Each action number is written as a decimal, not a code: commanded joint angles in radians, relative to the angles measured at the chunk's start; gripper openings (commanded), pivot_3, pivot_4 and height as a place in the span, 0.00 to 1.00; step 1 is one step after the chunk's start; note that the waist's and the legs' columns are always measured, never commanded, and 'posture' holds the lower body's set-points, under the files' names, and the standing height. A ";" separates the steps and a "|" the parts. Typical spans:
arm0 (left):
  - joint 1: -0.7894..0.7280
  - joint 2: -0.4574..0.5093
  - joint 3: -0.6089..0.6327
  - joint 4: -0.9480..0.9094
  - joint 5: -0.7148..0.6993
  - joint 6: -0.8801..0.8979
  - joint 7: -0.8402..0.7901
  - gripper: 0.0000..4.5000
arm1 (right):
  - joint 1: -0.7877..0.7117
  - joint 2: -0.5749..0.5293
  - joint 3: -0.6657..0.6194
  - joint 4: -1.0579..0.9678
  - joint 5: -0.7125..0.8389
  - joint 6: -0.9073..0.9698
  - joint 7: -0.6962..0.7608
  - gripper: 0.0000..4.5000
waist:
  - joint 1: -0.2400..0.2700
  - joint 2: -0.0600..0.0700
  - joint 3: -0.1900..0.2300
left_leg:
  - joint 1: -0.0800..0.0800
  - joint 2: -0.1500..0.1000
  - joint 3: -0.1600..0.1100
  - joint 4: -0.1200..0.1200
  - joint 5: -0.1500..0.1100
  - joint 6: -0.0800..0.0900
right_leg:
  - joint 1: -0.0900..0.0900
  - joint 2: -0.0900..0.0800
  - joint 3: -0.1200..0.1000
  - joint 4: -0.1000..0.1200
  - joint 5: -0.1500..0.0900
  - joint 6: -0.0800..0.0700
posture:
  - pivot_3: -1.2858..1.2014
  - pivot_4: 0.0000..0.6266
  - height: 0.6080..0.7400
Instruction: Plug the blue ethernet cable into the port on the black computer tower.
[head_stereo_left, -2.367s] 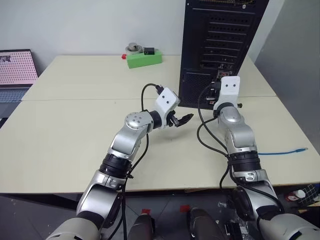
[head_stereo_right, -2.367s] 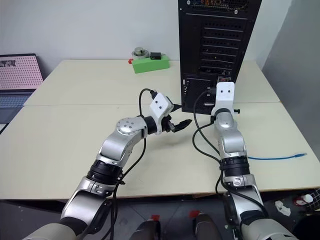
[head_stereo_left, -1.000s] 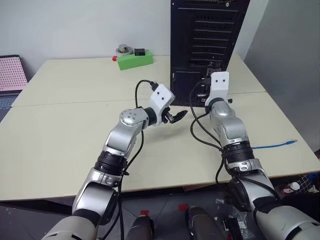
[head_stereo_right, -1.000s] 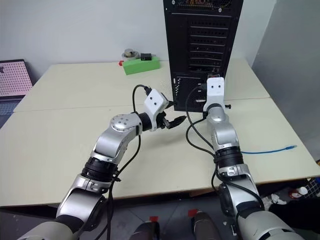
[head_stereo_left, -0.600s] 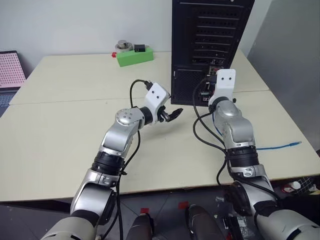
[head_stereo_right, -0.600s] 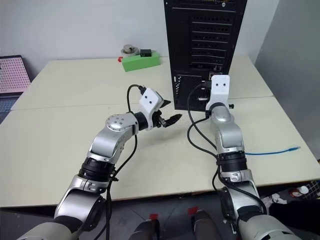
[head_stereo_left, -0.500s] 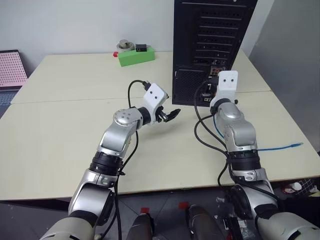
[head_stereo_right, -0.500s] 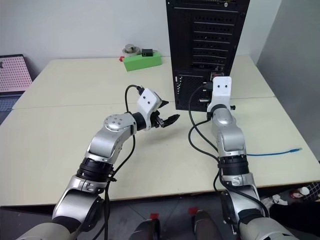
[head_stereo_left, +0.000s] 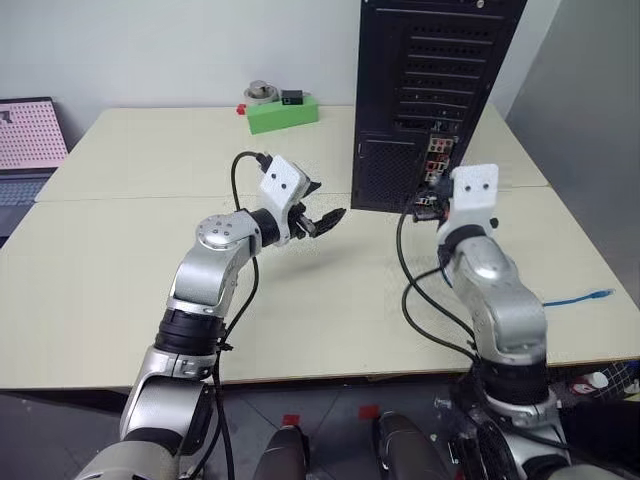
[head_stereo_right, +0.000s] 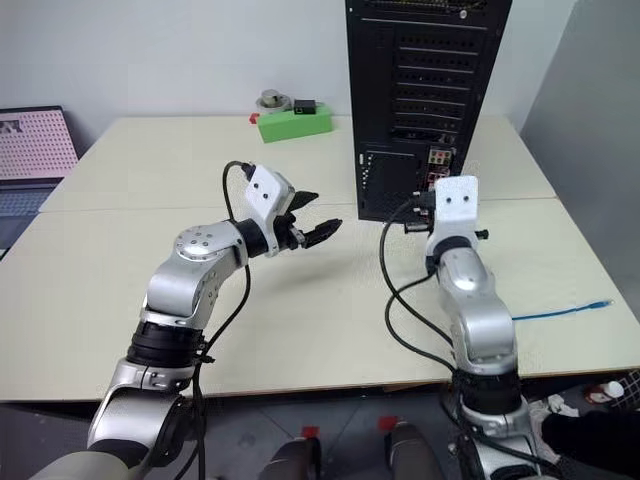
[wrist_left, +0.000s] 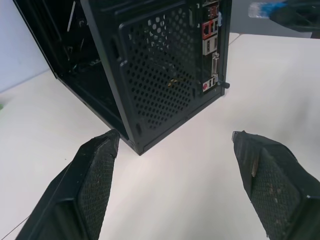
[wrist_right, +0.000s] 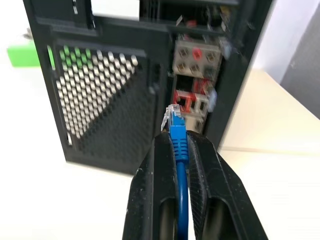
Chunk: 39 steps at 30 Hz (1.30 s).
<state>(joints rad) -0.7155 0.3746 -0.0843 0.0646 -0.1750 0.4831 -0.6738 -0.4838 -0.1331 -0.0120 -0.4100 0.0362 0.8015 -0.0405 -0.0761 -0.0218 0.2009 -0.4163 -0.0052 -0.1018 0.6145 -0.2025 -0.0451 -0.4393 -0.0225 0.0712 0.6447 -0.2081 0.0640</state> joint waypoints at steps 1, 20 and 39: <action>-0.022 -0.043 -0.047 -0.069 0.022 0.009 0.039 0.85 | 0.034 -0.031 -0.045 -0.120 0.044 0.008 0.060 0.00 | 0.002 0.000 0.000 | 0.000 0.000 0.000 0.000 0.000 0.000 | 0.000 0.000 0.000 0.000 0.000 0.000 | 0.52 0.24 1.00; -0.020 -0.069 -0.023 -0.006 0.045 -0.020 0.110 0.85 | -0.132 -0.047 -0.078 0.178 0.081 -0.108 0.133 0.00 | -0.001 0.000 0.000 | 0.001 0.000 0.001 0.000 0.001 -0.002 | 0.000 0.000 0.001 0.000 0.001 0.000 | 0.52 0.24 1.00; -0.033 -0.052 -0.016 0.019 0.058 -0.033 0.113 0.85 | -0.306 0.011 -0.097 0.503 0.049 -0.249 0.029 0.00 | -0.001 0.000 0.000 | 0.001 0.000 0.001 0.000 0.002 -0.003 | 0.000 0.000 0.000 0.001 0.002 0.000 | 0.52 0.24 1.00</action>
<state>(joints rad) -0.7204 0.3151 -0.1150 0.1034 -0.1154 0.4711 -0.5593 -0.7540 -0.1211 -0.0895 0.0924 0.0917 0.5900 0.0088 -0.0775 -0.0218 0.2008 -0.4150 -0.0049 -0.1012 0.6146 -0.2003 -0.0484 -0.4389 -0.0224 0.0714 0.6462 -0.2063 0.0637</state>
